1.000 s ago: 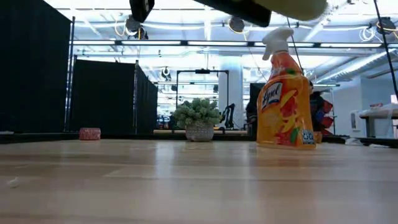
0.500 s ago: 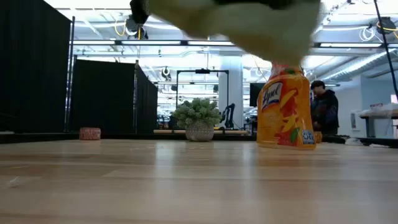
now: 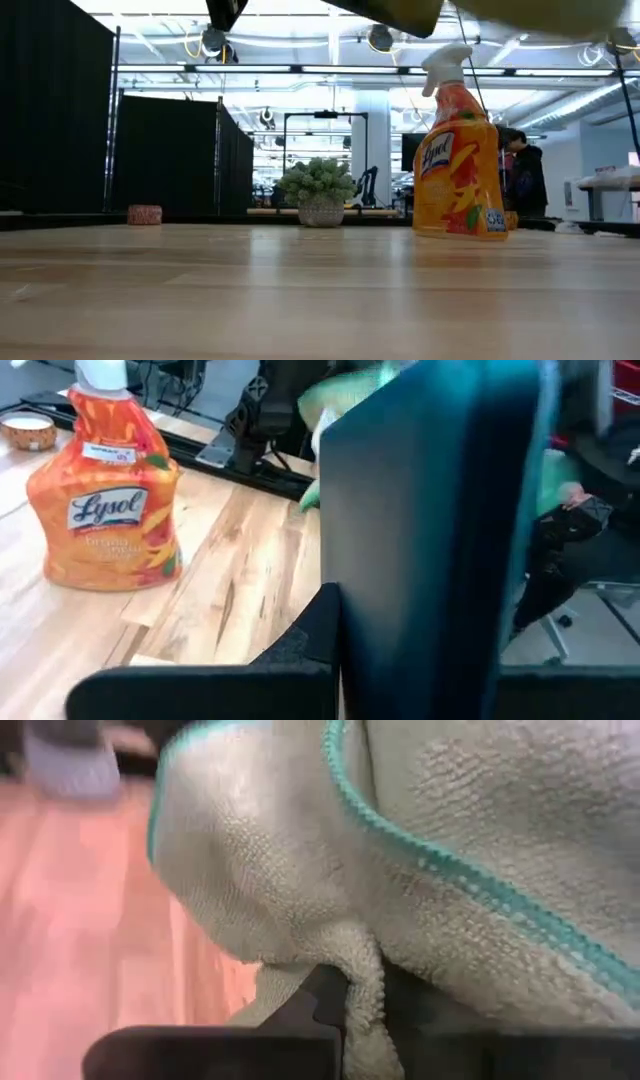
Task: Apply microfiber cloth
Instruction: Wipe the front of the cellphone with a microfiber cloth
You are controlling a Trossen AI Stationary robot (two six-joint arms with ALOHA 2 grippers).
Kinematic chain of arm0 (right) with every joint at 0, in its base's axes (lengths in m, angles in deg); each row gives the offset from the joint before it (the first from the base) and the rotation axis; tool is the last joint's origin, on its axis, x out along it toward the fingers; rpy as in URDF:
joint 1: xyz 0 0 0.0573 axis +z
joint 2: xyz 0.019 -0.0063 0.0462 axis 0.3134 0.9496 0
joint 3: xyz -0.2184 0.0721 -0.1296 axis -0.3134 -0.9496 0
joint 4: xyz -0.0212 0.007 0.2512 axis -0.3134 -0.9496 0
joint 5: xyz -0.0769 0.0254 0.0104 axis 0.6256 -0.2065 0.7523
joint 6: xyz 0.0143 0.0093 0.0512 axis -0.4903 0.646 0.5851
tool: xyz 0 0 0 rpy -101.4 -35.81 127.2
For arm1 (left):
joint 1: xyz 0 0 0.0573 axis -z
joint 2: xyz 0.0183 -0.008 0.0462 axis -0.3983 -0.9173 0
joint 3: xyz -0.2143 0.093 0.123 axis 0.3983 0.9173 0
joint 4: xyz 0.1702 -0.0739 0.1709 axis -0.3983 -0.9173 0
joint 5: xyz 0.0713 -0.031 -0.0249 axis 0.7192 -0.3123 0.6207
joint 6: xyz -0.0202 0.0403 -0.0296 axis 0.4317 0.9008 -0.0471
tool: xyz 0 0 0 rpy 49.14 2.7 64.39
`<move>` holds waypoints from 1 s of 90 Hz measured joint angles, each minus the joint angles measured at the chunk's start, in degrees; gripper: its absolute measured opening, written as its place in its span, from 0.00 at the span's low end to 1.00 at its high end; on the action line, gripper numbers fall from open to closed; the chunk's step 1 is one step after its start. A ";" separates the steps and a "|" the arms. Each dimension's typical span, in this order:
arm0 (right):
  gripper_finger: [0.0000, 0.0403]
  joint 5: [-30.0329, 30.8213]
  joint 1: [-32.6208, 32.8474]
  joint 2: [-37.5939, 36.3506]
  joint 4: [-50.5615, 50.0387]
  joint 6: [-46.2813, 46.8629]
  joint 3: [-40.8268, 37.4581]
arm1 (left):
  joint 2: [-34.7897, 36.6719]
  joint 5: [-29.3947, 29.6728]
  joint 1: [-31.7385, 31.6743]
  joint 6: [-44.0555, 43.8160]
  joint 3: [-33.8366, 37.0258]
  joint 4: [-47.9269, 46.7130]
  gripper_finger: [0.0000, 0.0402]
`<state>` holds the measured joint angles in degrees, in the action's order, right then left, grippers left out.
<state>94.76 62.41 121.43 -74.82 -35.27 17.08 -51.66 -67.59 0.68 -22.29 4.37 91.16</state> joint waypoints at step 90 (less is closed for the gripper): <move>0.01 -10.28 -12.19 5.87 9.92 -22.71 3.88 | -0.17 1.00 -1.35 2.80 0.31 0.32 0.02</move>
<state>84.48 50.23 127.30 -64.91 -57.98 20.96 -51.83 -66.59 -0.67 -19.49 4.68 91.48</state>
